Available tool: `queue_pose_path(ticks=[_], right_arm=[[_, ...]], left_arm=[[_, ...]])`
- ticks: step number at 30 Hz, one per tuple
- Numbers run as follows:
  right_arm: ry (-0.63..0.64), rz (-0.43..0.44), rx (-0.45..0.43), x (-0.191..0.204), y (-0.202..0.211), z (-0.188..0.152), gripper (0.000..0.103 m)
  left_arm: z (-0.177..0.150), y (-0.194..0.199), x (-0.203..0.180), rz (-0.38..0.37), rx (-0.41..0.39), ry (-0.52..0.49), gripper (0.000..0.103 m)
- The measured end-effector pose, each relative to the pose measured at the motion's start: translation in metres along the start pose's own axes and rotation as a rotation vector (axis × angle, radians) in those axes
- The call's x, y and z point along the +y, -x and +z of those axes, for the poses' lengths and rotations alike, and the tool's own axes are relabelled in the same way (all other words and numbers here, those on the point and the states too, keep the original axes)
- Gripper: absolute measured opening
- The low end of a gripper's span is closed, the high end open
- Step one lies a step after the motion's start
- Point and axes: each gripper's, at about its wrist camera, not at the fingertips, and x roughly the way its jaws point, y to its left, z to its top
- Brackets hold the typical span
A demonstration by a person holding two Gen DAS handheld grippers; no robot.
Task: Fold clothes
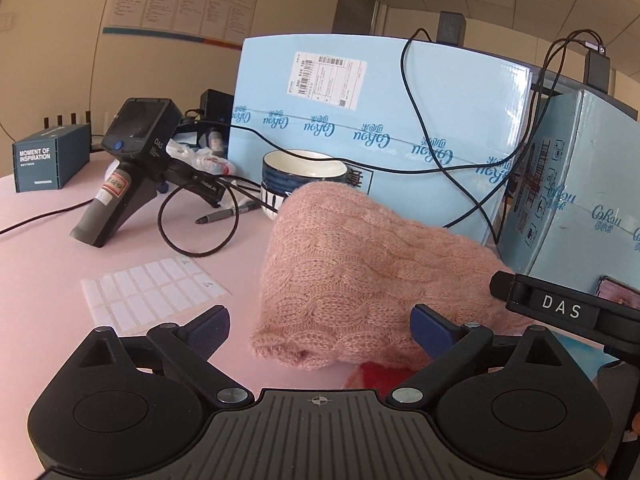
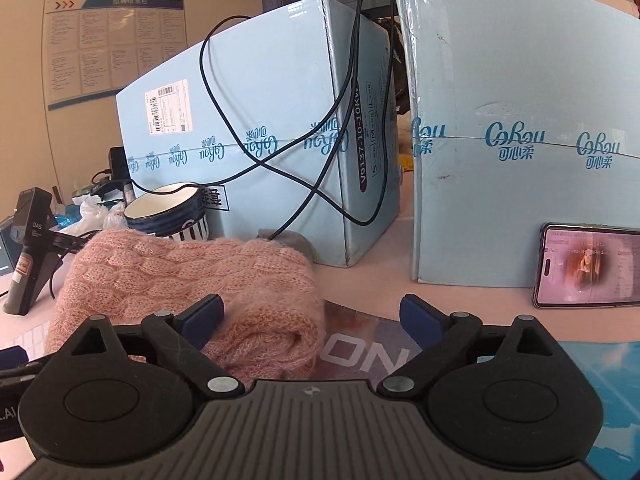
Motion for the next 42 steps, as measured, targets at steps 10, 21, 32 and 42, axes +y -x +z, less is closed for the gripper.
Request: queue_pose_path(ticks=[10,21,32,42], right_arm=[[-0.018,-0.02,0.13,0.002,0.025,-0.015,0.103],[0.092,-0.078,0.294,0.005,-0.003,-0.034,0.103],[0.081,-0.104,0.29,0.0,-0.004,-0.033,0.103],[0.08,-0.102,0.29,-0.001,-0.004,-0.033,0.103]], left_arm=[[-0.019,0.007,-0.016,-0.044,0.111,-0.114,0.101],[-0.02,-0.02,-0.008,0.071,0.229,-0.039,0.103],[-0.017,-0.035,-0.016,0.152,0.241,-0.057,0.103],[-0.017,-0.034,-0.017,0.153,0.24,-0.057,0.103]])
